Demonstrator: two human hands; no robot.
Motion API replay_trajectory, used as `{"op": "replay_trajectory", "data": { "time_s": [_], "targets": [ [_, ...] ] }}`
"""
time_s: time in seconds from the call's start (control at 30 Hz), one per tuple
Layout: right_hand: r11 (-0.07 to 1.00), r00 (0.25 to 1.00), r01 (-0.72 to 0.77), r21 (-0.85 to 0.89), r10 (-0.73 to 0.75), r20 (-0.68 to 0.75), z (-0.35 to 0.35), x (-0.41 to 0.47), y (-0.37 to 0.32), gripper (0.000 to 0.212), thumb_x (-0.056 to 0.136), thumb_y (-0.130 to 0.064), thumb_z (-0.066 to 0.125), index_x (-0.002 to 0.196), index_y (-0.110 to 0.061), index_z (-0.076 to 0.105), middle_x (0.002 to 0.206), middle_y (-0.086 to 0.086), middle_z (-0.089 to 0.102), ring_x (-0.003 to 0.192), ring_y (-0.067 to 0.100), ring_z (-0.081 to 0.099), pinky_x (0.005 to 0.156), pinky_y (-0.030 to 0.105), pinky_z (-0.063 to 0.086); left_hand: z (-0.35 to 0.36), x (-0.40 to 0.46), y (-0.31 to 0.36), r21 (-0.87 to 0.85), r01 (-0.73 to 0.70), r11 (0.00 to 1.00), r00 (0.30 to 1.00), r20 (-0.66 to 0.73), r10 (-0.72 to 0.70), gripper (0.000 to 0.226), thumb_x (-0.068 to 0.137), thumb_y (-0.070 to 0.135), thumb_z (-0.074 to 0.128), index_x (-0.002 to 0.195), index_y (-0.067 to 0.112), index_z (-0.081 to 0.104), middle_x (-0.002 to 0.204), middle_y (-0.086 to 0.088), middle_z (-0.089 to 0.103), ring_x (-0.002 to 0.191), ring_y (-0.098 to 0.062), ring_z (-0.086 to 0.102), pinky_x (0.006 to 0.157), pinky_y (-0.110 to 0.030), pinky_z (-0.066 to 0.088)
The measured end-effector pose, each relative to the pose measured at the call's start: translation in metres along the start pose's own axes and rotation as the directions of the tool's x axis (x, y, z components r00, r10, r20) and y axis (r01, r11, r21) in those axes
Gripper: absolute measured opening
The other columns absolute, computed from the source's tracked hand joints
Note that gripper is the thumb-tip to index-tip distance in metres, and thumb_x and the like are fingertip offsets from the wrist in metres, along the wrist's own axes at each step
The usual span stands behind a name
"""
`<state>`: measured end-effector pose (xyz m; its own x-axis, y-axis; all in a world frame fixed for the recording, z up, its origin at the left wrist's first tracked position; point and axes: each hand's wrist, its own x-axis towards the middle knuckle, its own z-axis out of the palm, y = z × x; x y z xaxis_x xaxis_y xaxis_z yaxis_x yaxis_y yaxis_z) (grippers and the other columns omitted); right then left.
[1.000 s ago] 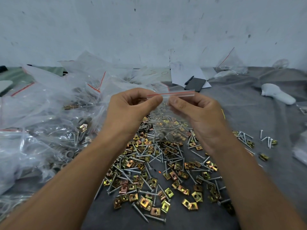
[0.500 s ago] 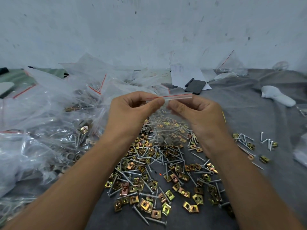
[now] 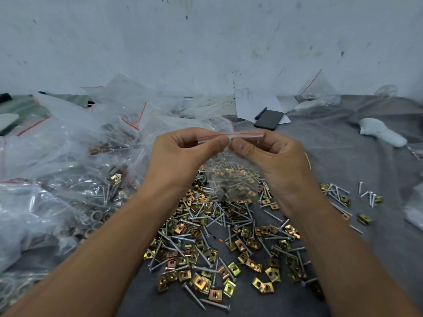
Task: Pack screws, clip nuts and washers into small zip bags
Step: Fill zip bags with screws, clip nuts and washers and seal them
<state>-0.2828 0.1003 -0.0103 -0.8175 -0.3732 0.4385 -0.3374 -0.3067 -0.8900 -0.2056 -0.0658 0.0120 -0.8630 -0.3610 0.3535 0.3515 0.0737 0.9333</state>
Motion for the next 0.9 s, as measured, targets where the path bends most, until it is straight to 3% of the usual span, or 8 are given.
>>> {"op": "replay_trajectory", "data": {
  "time_s": [0.4, 0.57, 0.8, 0.9],
  "targets": [
    [1.0, 1.0, -0.017, -0.007, 0.017, 0.016, 0.004, -0.0026, -0.0024, 0.026, 0.086, -0.029, 0.083, 0.108, -0.016, 0.081, 0.105, 0.008, 0.08, 0.106, 0.027, 0.075, 0.101, 0.047, 0.057, -0.0021, 0.0004, -0.0018, 0.018, -0.035, 0.999, 0.999, -0.012, 0.036, 0.004, 0.082, 0.011, 0.086, 0.083, 0.013, 0.084, 0.078, -0.005, 0.079, 0.072, -0.011, 0.068, 0.068, -0.02, 0.054],
    [1.0, 1.0, -0.006, 0.002, 0.006, 0.019, 0.0051, -0.0024, -0.0026, 0.024, 0.086, -0.03, 0.082, 0.106, -0.017, 0.081, 0.104, 0.008, 0.08, 0.104, 0.028, 0.076, 0.099, 0.045, 0.058, -0.0022, 0.0004, -0.0023, 0.024, -0.027, 0.999, 1.0, 0.003, 0.027, 0.006, 0.085, 0.01, 0.084, 0.089, 0.006, 0.081, 0.08, -0.009, 0.077, 0.072, -0.013, 0.067, 0.068, -0.021, 0.054],
    [1.0, 1.0, 0.012, 0.017, -0.012, 0.02, 0.006, -0.0026, -0.0045, 0.014, 0.089, -0.018, 0.08, 0.102, -0.014, 0.08, 0.099, 0.009, 0.08, 0.096, 0.022, 0.076, 0.088, 0.03, 0.059, -0.0017, 0.0007, -0.0029, 0.032, -0.031, 0.999, 0.999, 0.02, 0.03, 0.016, 0.085, 0.017, 0.083, 0.094, 0.004, 0.08, 0.082, -0.021, 0.075, 0.07, -0.017, 0.063, 0.064, -0.021, 0.051],
    [1.0, 1.0, 0.008, 0.018, -0.008, 0.0, 0.0053, -0.0022, -0.006, 0.012, 0.088, -0.018, 0.082, 0.1, -0.015, 0.081, 0.096, 0.009, 0.08, 0.091, 0.021, 0.076, 0.084, 0.03, 0.06, -0.0015, 0.0008, -0.0025, 0.019, -0.033, 0.999, 0.999, 0.025, 0.032, 0.026, 0.079, 0.029, 0.081, 0.092, 0.006, 0.081, 0.078, -0.012, 0.076, 0.069, -0.013, 0.065, 0.063, -0.019, 0.051]
  ]
}}
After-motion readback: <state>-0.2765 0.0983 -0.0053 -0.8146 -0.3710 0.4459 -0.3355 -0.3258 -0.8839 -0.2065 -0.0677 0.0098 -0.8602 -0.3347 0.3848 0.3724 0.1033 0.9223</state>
